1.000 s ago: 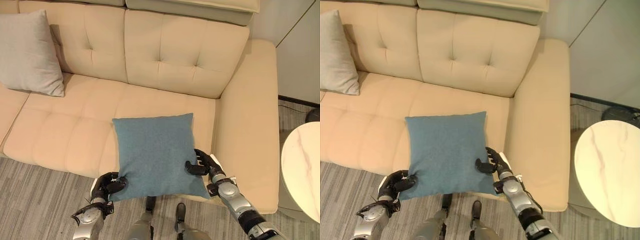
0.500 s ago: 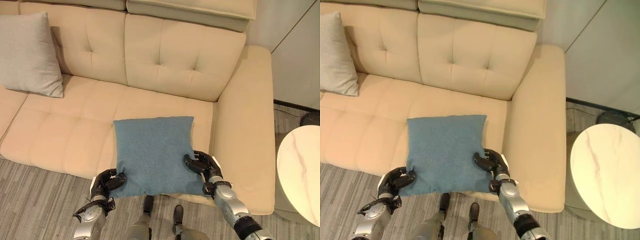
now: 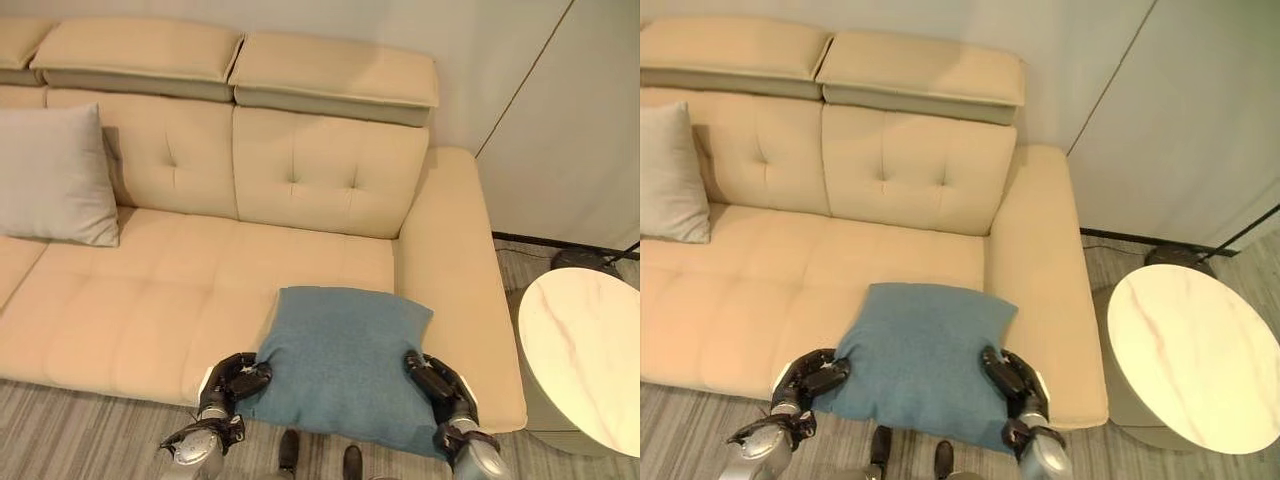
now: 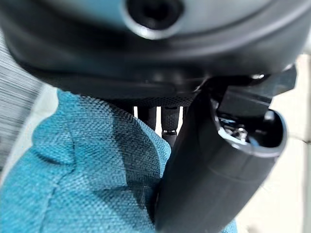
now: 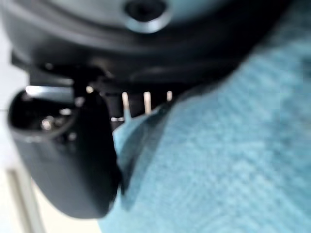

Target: Pick up all the scattered cushions and arrange them neatly on the sofa.

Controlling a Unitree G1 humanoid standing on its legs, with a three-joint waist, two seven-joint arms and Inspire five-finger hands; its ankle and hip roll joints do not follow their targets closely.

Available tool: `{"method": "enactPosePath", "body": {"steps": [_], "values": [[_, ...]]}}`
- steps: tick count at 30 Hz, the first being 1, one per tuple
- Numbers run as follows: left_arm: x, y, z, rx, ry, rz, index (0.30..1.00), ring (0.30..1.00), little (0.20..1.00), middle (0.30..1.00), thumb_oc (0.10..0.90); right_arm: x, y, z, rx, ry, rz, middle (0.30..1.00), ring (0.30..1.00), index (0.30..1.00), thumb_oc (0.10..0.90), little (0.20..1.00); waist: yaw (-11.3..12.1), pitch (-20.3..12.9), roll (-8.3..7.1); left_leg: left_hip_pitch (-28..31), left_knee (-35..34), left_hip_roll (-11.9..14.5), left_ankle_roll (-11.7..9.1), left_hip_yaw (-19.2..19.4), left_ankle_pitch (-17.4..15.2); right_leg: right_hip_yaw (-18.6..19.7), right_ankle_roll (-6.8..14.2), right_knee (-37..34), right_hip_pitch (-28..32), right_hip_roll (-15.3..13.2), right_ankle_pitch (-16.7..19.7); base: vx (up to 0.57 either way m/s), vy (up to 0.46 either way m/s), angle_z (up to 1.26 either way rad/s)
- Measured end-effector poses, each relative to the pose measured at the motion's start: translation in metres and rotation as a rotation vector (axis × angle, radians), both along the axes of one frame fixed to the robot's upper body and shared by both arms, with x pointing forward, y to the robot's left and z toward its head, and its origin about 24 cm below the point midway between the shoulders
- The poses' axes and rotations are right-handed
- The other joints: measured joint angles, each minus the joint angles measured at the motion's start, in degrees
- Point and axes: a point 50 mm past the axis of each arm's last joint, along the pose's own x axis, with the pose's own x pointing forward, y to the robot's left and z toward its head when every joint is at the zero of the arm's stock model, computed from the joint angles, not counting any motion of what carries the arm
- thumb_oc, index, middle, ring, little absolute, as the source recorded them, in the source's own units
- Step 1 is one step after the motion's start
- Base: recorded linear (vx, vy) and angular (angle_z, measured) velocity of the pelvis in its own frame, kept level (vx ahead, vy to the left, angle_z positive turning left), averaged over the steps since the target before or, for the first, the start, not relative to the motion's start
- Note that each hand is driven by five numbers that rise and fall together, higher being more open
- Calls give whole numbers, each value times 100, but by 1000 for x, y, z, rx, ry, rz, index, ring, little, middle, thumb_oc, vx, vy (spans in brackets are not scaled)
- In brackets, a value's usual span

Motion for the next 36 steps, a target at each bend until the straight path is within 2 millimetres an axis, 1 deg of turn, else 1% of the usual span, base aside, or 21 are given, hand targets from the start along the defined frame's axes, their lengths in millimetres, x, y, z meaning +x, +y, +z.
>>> {"method": "enactPosePath", "body": {"steps": [2,3,5,6,8,11,12,14,16,17,19,20,22,24,25,27,28,29,30,31,36], "values": [[3,-2,1,-7,-9,-6,300,300,300,300,400,5,-3,4,-15,-20,2,300,300,300,400,300,-57,-26,41,-50,8,25,-95,19,-37,-21,-43,-1,7,20,20,-65,47,14],[7,-3,3,-3,-18,-15,300,300,300,300,400,6,-7,7,-31,-39,-7,300,300,300,400,300,-69,-38,55,-150,137,89,-182,209,-311,-159,-122,1,26,-18,47,-10,110,28],[13,-6,5,-5,-32,-25,300,300,300,300,400,8,-11,10,-47,-51,-16,300,300,300,400,300,-116,-41,42,-248,410,209,-116,809,-570,-313,-179,0,41,-134,28,21,89,37],[14,-7,6,-7,-36,-29,300,300,300,300,400,9,-13,12,-57,-55,-18,300,300,300,400,300,-155,-19,5,-357,630,230,-35,838,-627,-379,-205,1,74,-193,28,9,101,35],[14,-9,6,-4,-36,-41,300,300,300,300,400,10,-14,17,-65,-73,-18,300,300,300,400,300,-191,1,-148,-455,1048,440,-6,960,-648,-444,-171,36,118,-383,-2,49,143,25],[14,-15,5,-13,-34,-58,300,300,300,300,400,13,-17,24,-83,-101,-19,300,300,300,400,300,-318,-74,-48,-482,858,904,-76,1048,-594,-596,44,113,108,-424,-101,135,161,27],[13,-17,5,-17,-32,-62,300,300,300,300,400,12,-21,24,-91,-101,-29,300,300,300,400,300,-396,-126,21,-392,538,918,-282,1055,-287,-624,163,118,131,-377,-146,144,238,32],[13,-15,5,-4,-30,-69,300,300,300,300,400,10,-14,20,-74,-94,-37,300,300,300,400,300,-424,-231,-231,-251,220,651,-236,1077,-125,-576,218,113,101,-626,-156,140,255,23],[13,-6,5,21,-24,-63,300,300,300,300,400,11,-5,19,-47,-98,-31,300,300,300,400,300,-450,-291,-366,-218,173,453,-160,1095,-127,-432,354,285,18,-885,-204,97,237,5],[13,3,7,52,-25,-61,300,300,300,300,400,13,5,18,-27,-101,-10,300,300,300,400,300,-364,-292,-366,-117,174,260,38,1219,-255,-91,361,575,-83,-1113,-201,60,328,-7],[14,11,9,80,-26,-57,300,300,300,300,400,16,14,18,-8,-105,9,300,300,300,400,300,-280,-279,-343,-28,170,115,168,1306,-342,85,421,984,-318,-1236,-182,13,305,-41],[14,18,10,94,-29,-42,300,300,300,300,400,25,17,23,-17,-129,37,300,300,300,400,300,-166,-215,-249,13,154,230,188,1490,-354,354,571,1652,-757,-1217,-198,66,238,-63],[15,26,13,110,-34,-24,300,300,300,300,400,29,25,25,-10,-141,65,300,300,300,400,300,-169,-186,-255,76,146,186,332,1571,-449,508,673,2162,-1079,-1247,-272,141,206,-42],[15,27,13,113,-34,-20,300,300,300,300,400,29,25,25,-9,-142,70,300,300,300,400,300,-173,-132,-203,201,29,228,406,1548,-451,600,732,2310,-1167,-1023,-476,114,97,-11],[14,26,12,117,-32,-23,300,300,300,300,400,29,25,25,-9,-142,69,300,300,300,400,300,-175,-98,-161,300,-87,280,407,1529,-403,864,766,2290,-1229,-748,-603,171,77,11],[14,25,12,128,-31,-34,300,300,300,300,400,29,23,25,-16,-141,70,300,300,300,400,300,-203,-40,-226,377,-89,274,442,1529,-453,873,702,2035,-1415,-275,-626,157,60,5],[13,25,11,131,-28,-35,300,300,300,300,400,30,23,25,-20,-143,73,300,300,300,400,300,-181,-36,-244,388,-90,281,477,1567,-500,758,592,1922,-1538,-127,-565,120,2,-6],[12,24,10,128,-25,-36,300,300,300,300,400,30,24,26,-22,-145,76,300,300,300,400,300,-203,-34,-288,390,-90,237,382,1567,-487,524,311,1527,-1659,-24,-300,169,-18,4],[11,21,9,115,-23,-33,300,300,300,300,400,30,22,25,-29,-140,72,300,300,300,400,300,-209,-28,-290,422,-91,223,341,1569,-500,187,50,1310,-1624,-65,71,192,-32,12],[9,18,7,104,-19,-31,300,300,300,300,400,29,19,24,-37,-133,68,300,300,300,400,300,-204,-38,-258,442,-92,255,317,1564,-514,118,-95,1126,-1498,-18,170,105,-33,7],[2,4,1,50,-1,-30,300,300,300,300,400,26,1,23,-108,-112,60,300,300,300,400,300,-211,-62,-182,636,-89,449,30,1407,-590,64,-258,102,-750,239,474,149,-49,8]]}}
